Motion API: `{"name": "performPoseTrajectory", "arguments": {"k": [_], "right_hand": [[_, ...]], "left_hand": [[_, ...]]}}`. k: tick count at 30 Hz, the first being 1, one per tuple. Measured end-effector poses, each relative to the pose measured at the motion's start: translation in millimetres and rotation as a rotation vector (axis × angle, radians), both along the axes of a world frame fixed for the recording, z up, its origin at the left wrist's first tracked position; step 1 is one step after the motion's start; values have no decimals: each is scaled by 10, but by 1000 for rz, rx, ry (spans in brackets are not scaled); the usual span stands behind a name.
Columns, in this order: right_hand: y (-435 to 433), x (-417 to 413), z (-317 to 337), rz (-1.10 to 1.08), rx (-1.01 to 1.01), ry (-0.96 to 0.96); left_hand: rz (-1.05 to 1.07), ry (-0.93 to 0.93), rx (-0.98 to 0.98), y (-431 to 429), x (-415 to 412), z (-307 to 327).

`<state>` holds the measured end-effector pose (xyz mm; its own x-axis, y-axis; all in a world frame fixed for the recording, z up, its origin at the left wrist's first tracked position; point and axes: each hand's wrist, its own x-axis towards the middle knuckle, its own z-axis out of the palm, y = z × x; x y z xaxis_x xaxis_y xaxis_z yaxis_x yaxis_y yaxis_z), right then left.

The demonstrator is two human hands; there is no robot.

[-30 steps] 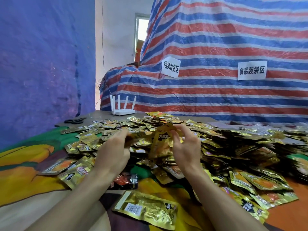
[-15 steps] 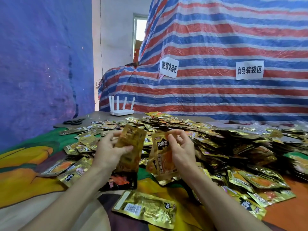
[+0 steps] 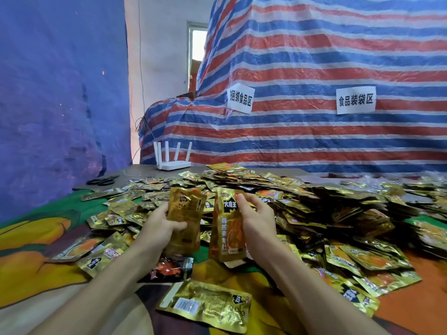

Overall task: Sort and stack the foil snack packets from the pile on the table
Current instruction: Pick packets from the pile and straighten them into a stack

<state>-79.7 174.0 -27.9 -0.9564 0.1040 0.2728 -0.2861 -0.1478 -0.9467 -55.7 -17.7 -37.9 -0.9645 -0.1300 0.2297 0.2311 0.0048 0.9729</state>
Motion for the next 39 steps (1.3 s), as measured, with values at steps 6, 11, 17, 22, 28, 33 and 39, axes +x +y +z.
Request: {"name": "performPoseTrajectory", "arguments": {"k": [6,11,17,22,28,33,39], "right_hand": [[-23,37,43,-59,-109,-23],[-13,66,58,-231,-86,113],[-147,168,28,-21,-46,112],[-210,138,-77,8,10,107],[-331,200,-110,93,105,195],[-310,140,-102,-68,64,226],[-262,121,-79,39,121,112]], "left_hand": [[-96,-11,236,97,51,78],[-171,11,285,239,51,262],[188,-14,-238,664,-11,77],[151,-27,-394,719,15,-97],[-63,20,-253,586,48,-140],[-144,80,-99,586,35,-145],[-261,60,-63,636,44,-203]]}}
